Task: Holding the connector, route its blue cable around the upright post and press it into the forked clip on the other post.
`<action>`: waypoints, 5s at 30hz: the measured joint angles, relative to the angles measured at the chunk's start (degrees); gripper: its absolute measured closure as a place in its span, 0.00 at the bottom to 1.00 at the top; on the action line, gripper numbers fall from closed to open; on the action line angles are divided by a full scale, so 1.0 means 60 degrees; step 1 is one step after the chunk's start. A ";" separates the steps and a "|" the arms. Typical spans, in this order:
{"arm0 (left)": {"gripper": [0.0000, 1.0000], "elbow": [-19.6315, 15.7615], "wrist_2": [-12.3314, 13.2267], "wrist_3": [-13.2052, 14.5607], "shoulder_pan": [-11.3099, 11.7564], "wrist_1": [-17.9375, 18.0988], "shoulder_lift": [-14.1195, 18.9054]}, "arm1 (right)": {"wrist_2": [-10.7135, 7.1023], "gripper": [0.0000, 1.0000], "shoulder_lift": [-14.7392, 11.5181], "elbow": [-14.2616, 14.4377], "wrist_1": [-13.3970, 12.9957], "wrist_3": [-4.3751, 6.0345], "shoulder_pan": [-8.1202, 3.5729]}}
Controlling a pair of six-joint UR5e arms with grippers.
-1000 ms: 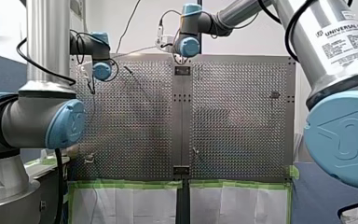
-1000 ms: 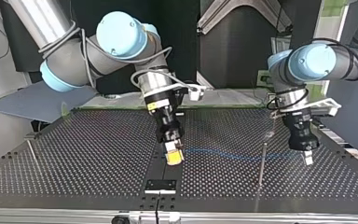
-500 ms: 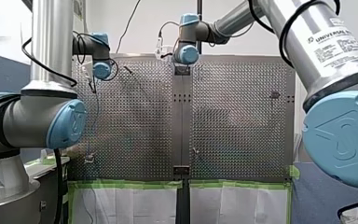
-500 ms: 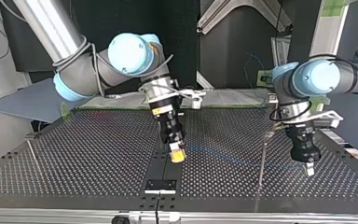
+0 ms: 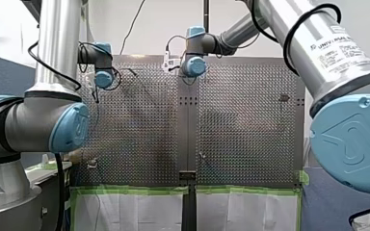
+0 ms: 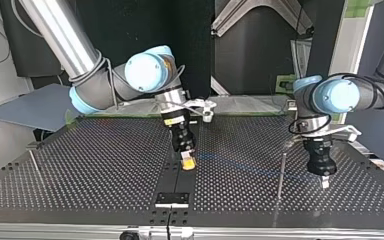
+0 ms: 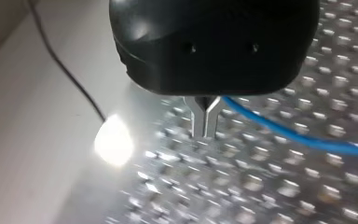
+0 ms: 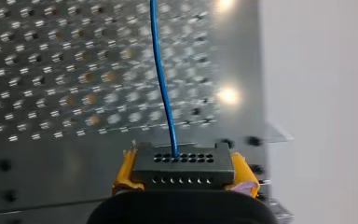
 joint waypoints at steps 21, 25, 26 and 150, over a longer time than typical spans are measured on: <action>1.00 0.0003 0.0368 0.0000 -0.0133 -0.0001 -0.0622 | 0.0166 1.00 0.1034 0.0014 0.0445 0.0047 -0.0415; 1.00 0.0002 0.0381 -0.0004 -0.0164 -0.0016 -0.0624 | 0.0167 1.00 0.1045 0.0074 0.0537 0.0049 -0.0501; 1.00 0.0001 0.0385 -0.0006 -0.0170 -0.0018 -0.0624 | 0.0167 1.00 0.1045 0.0092 0.0543 0.0049 -0.0514; 0.02 -0.0018 0.1233 -0.0967 -0.0489 -0.0143 -0.1242 | 0.1879 1.00 0.4359 0.8972 -0.7549 0.0254 -0.3085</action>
